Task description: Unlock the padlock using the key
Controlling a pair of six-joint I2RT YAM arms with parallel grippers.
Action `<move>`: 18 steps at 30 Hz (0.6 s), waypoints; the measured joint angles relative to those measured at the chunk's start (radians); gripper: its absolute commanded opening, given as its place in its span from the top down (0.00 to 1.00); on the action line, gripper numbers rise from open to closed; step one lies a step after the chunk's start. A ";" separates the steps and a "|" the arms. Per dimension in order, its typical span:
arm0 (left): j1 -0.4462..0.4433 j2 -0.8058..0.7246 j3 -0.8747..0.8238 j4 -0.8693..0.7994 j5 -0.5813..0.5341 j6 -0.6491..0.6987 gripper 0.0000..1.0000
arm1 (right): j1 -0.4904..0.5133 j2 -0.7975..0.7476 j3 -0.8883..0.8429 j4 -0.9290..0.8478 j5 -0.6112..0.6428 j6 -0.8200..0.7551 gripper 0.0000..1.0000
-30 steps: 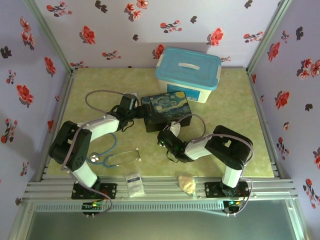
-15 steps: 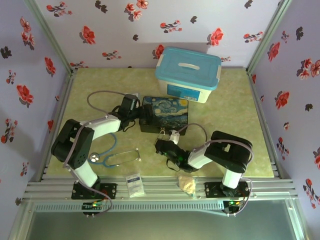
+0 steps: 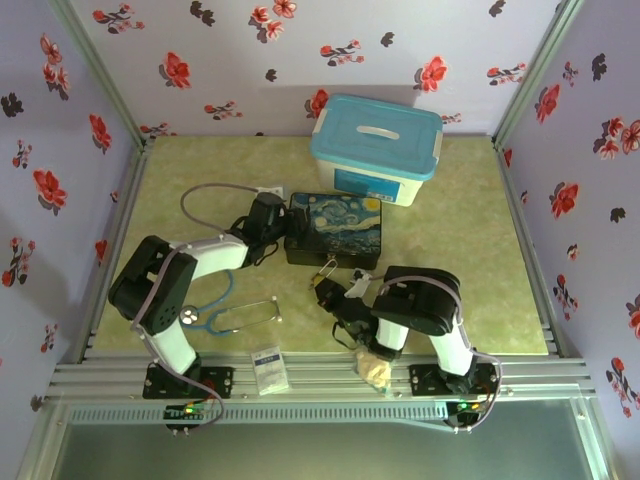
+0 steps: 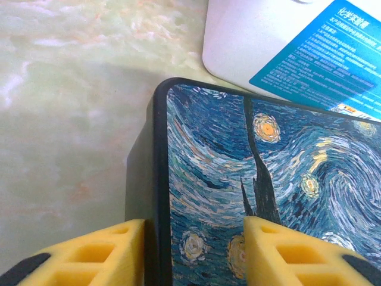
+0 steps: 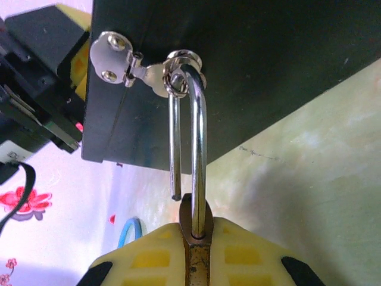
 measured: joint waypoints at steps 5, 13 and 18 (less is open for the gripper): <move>0.000 -0.002 -0.009 0.021 -0.013 0.001 0.66 | 0.048 0.000 0.043 -0.066 0.130 0.054 1.00; 0.000 -0.014 -0.013 0.016 -0.032 0.038 0.71 | 0.092 -0.011 0.147 -0.260 0.296 0.121 1.00; 0.000 -0.015 -0.016 0.021 -0.028 0.043 0.71 | 0.108 0.016 0.162 -0.235 0.381 0.129 1.00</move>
